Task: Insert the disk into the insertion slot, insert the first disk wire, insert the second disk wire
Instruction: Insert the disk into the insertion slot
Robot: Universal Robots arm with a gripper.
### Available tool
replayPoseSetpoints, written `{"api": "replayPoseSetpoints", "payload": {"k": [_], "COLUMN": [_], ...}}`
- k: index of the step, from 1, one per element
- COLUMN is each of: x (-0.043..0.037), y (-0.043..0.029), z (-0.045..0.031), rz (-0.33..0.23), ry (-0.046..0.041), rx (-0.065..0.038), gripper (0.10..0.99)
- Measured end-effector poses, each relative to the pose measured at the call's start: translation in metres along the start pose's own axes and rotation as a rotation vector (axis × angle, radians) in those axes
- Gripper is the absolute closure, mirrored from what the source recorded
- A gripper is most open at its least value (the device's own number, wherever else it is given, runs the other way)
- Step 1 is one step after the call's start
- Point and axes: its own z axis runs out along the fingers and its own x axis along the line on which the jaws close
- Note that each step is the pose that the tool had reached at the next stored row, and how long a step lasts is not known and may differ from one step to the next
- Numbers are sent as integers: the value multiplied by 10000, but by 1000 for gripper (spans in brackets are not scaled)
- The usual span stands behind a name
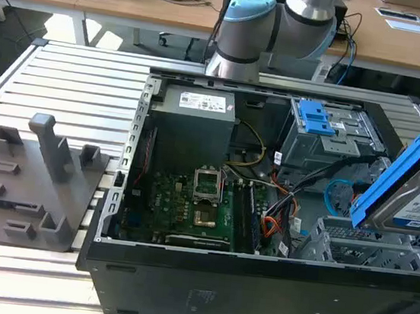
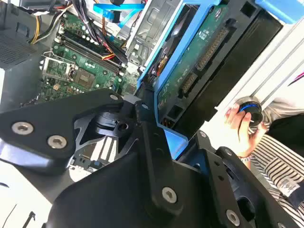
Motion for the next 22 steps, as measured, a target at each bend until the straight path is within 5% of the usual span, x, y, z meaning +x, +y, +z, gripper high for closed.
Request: {"api": "replayPoseSetpoints", "payload": {"k": [22], "x": [-1], "y": [-14], "z": [226], "rz": [0], "ry": [1], "rx": [0], "gripper": [722]}}
